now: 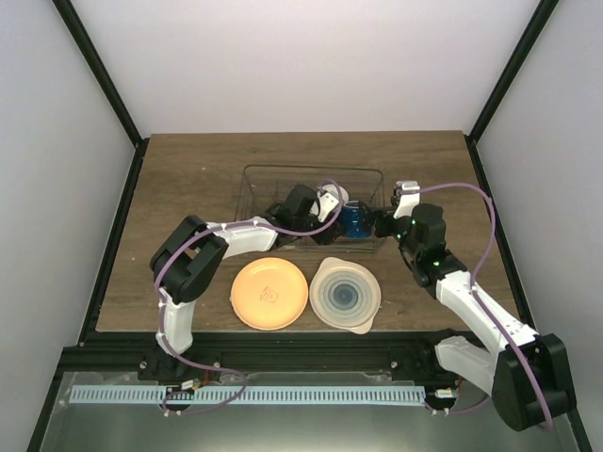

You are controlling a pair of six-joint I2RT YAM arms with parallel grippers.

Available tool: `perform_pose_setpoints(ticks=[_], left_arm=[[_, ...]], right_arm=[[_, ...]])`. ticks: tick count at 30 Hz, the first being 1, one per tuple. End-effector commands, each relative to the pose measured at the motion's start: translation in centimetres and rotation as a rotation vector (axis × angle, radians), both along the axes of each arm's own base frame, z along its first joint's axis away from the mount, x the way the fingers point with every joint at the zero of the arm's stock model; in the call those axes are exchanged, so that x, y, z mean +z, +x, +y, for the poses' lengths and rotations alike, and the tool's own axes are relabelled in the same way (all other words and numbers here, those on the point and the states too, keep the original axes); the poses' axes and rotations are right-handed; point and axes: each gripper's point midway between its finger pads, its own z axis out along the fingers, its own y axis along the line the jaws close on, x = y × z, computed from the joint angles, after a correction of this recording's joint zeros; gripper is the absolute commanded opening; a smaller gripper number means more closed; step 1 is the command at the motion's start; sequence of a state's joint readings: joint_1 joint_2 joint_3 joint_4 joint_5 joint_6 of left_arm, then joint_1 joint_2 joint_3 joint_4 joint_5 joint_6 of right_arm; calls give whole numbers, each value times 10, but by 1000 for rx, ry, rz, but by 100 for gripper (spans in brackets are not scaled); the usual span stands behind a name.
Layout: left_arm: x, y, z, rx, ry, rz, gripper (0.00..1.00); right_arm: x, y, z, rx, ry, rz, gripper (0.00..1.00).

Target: Load the mixed dishes into the dish rack

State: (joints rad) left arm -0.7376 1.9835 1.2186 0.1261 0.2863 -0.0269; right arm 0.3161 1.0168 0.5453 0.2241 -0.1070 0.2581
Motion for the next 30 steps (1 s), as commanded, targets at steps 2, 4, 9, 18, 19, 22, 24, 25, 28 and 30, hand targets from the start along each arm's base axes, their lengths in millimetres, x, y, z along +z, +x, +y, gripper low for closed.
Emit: perform_pose_setpoints(ticks=[2, 4, 9, 18, 19, 22, 24, 25, 28, 30], left_arm=[[-5, -28, -2, -80, 15, 40, 62], [-4, -28, -2, -81, 16, 36, 62], [1, -25, -1, -70, 23, 10, 62], [1, -15, 2, -64, 104, -80, 63], [-1, -15, 2, -65, 114, -88, 63], [-6, -14, 4, -75, 138, -102, 62], [-8, -15, 4, -88, 156, -116, 60], [-10, -15, 5, -92, 166, -122, 60], [-11, -17, 8, -92, 191, -146, 61], [-10, -18, 11, -85, 199, -160, 63]], right_arm=[[18, 1, 0, -6, 4, -41, 100], [18, 1, 0, -6, 3, -43, 100], [16, 1, 0, -7, 2, -39, 100], [8, 4, 1, -6, -7, -28, 100], [8, 4, 1, -7, -7, -29, 100], [6, 5, 0, -11, -12, -29, 100], [5, 5, 0, -11, -16, -28, 100], [4, 5, 0, -12, -18, -26, 100], [2, 7, 0, -12, -21, -23, 100], [1, 8, 1, -12, -20, -20, 100]])
